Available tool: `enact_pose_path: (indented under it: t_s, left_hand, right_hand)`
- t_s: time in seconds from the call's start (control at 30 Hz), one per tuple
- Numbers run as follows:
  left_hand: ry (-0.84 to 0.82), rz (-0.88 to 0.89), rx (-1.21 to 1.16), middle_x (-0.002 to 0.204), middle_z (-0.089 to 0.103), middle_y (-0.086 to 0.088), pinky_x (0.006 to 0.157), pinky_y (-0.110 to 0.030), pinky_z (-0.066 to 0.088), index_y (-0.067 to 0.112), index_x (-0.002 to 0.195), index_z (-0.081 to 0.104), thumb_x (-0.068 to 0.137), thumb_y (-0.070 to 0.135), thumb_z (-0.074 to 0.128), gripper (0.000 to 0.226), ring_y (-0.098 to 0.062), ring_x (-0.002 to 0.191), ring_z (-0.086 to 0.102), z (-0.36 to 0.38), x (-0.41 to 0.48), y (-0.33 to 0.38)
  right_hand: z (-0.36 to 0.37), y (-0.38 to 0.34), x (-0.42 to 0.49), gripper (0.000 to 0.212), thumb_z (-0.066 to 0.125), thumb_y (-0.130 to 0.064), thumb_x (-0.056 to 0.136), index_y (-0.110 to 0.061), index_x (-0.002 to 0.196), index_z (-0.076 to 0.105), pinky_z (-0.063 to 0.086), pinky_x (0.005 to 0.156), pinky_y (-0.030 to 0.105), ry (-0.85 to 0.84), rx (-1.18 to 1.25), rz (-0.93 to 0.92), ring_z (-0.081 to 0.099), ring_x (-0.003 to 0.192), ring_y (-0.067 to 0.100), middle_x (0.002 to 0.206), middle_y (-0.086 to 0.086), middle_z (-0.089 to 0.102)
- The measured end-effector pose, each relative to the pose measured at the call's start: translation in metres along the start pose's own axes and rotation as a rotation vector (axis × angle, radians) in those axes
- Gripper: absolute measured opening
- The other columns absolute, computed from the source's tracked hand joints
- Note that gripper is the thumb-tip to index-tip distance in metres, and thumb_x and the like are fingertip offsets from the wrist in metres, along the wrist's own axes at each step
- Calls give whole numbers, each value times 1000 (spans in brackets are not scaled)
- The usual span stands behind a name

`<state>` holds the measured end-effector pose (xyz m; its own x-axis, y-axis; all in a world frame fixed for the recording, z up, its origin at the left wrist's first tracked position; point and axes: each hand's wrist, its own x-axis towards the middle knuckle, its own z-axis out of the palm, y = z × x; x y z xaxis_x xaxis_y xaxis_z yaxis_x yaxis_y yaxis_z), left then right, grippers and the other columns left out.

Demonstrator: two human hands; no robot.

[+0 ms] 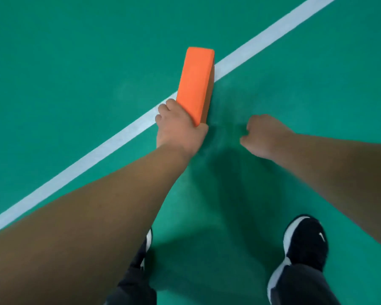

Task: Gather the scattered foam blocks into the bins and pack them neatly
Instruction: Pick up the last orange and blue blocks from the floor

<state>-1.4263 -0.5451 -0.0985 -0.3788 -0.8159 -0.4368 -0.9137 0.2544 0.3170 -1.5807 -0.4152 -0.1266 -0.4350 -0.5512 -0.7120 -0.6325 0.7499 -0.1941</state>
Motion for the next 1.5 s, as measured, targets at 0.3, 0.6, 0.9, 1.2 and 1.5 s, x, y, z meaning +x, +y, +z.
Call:
enact_pose_path:
  t_s: [0.3, 0.6, 0.9, 1.2, 1.5]
  left_hand:
    - [-81, 325, 27, 129, 48, -17, 103, -46, 44, 1, 128, 42, 82, 46, 69, 70, -38, 118, 52, 145, -47, 286]
    - [-128, 540, 114, 135, 44, -14, 102, -48, 45, 6, 131, 38, 79, 53, 80, 82, -35, 122, 50, 247, -90, 404]
    - [-112, 445, 348, 136, 44, -18, 102, -44, 43, 0, 148, 23, 74, 51, 81, 107, -35, 120, 50, 280, -87, 427]
    - [-139, 387, 427, 139, 41, -20, 99, -41, 42, -2, 154, 11, 77, 52, 81, 118, -34, 123, 48, 284, -87, 432]
    - [-93, 377, 438, 138, 43, -20, 97, -40, 43, -1, 152, 14, 72, 58, 84, 122, -33, 120, 51, 294, -85, 432]
  right_hand:
    - [-84, 287, -29, 36, 53, -25, 94, -1, 121, 56, 46, 86, 38, 183, 11, 297, 59, 113, 41, 123, 23, 53]
    - [-72, 463, -46, 49, 60, -25, 90, -4, 132, 47, 46, 92, 44, 325, 103, 551, 54, 117, 46, 134, 21, 41]
    - [-50, 497, -11, 84, 73, -59, 79, -15, 139, 35, 39, 99, 46, 352, -52, 592, 46, 125, 42, 141, 15, 36]
    - [-33, 513, 13, 120, 82, -69, 65, -6, 146, 21, 42, 101, 54, 415, -298, 560, 38, 129, 49, 153, 22, 23]
    - [-30, 521, 21, 102, 74, -35, 86, -6, 153, 3, 34, 112, 64, 370, -351, 544, 18, 144, 65, 167, 20, -5]
